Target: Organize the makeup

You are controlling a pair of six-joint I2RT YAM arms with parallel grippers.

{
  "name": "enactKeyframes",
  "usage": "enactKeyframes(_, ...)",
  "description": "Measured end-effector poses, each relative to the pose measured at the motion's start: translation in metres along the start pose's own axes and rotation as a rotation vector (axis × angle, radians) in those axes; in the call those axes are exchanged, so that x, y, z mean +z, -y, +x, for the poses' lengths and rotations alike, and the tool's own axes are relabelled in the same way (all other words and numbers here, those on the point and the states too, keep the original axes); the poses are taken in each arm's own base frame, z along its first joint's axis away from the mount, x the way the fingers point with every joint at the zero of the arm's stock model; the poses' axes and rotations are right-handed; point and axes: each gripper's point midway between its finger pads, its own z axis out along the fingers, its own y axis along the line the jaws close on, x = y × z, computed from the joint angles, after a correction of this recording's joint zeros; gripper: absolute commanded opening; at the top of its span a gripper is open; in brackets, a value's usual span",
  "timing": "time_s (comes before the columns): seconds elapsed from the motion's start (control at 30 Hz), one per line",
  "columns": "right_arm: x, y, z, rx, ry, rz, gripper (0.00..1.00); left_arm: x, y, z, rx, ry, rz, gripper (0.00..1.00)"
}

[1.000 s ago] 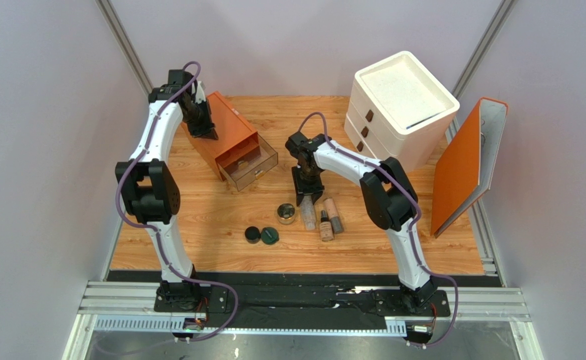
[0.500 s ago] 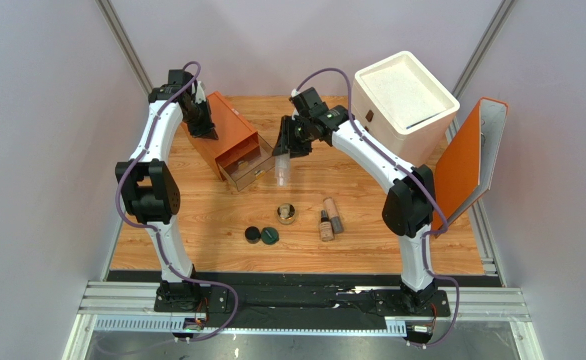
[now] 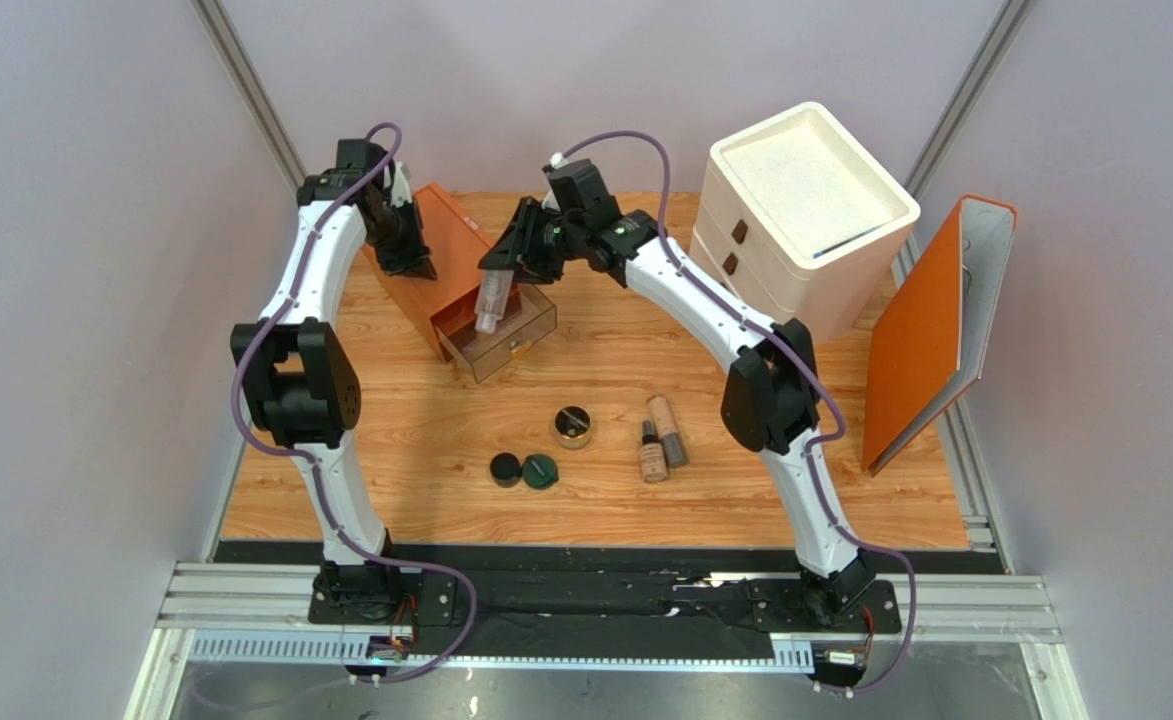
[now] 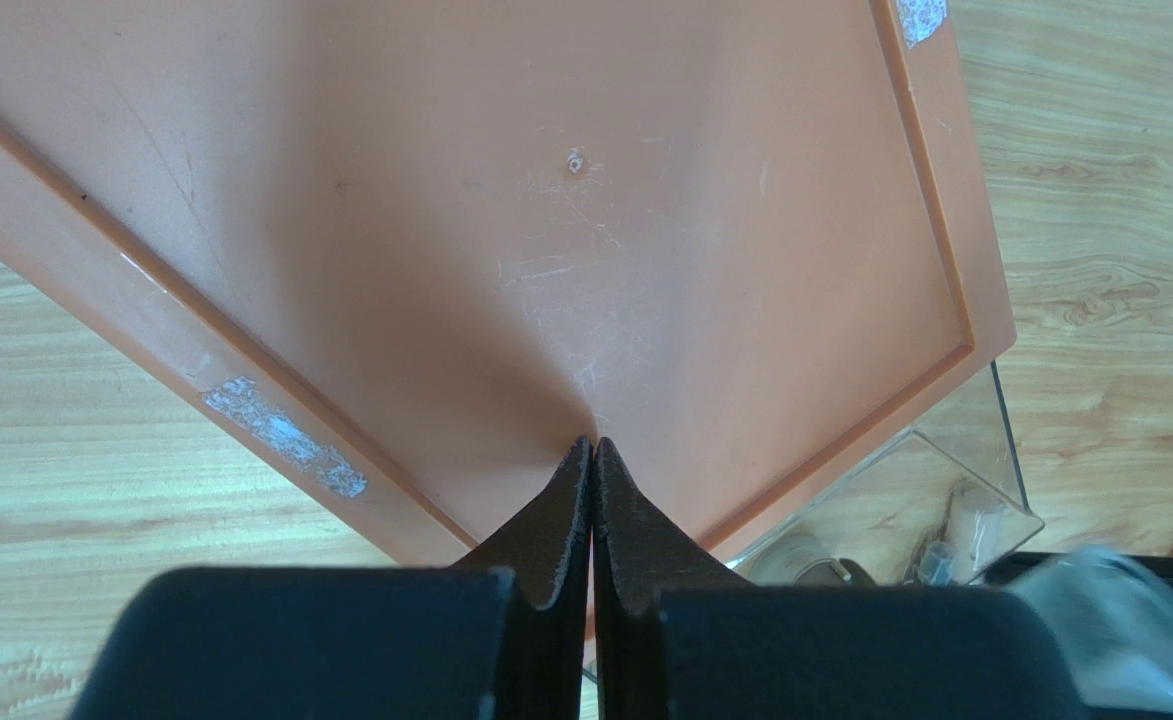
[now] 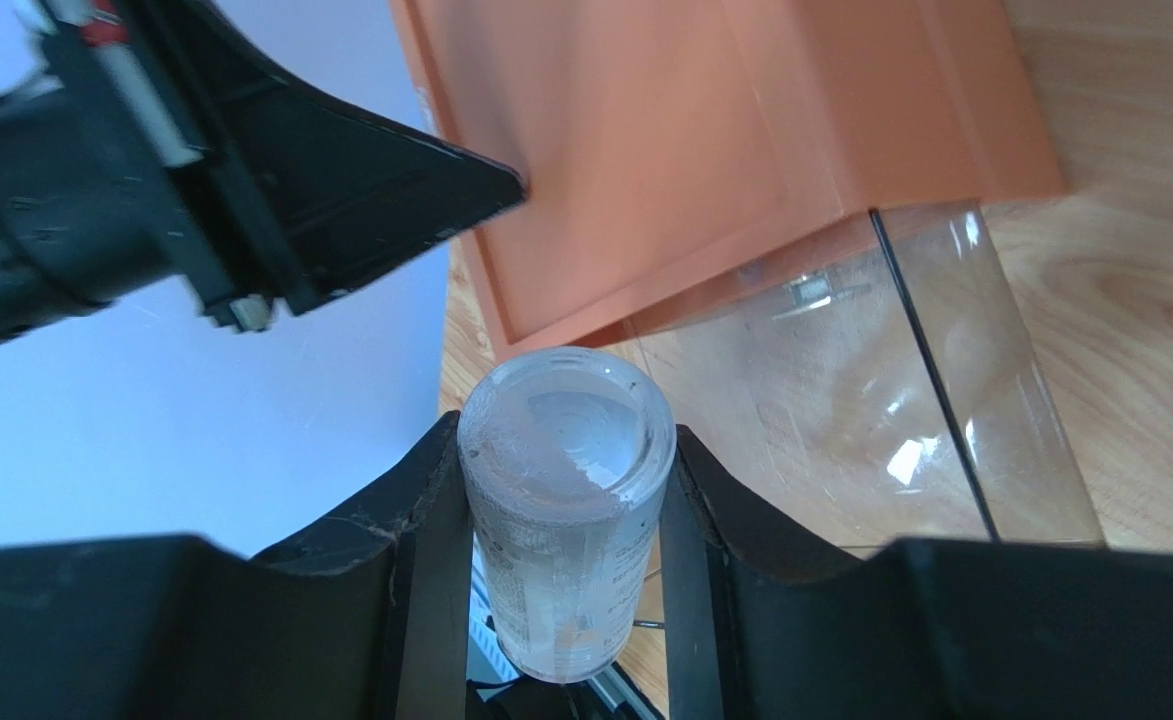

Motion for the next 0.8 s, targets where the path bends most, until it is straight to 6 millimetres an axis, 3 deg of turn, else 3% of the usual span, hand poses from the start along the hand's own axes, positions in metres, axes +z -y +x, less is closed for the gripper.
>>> enactKeyframes(0.1,0.011,0.007,0.015,0.016,-0.030,0.028,0.14,0.000,0.000,0.000,0.000,0.000,0.000,0.00)
enactKeyframes(0.13,0.012,0.008,0.019,0.017,-0.037,0.036,0.28,0.000,0.000,0.000,0.000,0.000,0.000,0.00)
enactKeyframes(0.23,0.015,0.009,0.027,0.020,-0.054,0.043,0.50,0.000,0.000,0.000,0.000,0.000,-0.001,0.00)
enactKeyframes(0.33,0.016,0.008,0.033,0.020,-0.067,0.047,0.62,0.000,0.000,0.000,0.000,0.000,-0.001,0.00)
enactKeyframes(0.53,0.016,0.009,0.032,0.017,-0.060,0.053,0.70,0.000,0.000,-0.001,0.000,0.002,-0.001,0.00)
enactKeyframes(0.8,0.008,0.017,0.019,-0.006,-0.006,0.108,0.69,0.000,0.000,-0.001,0.000,0.002,-0.003,0.00)
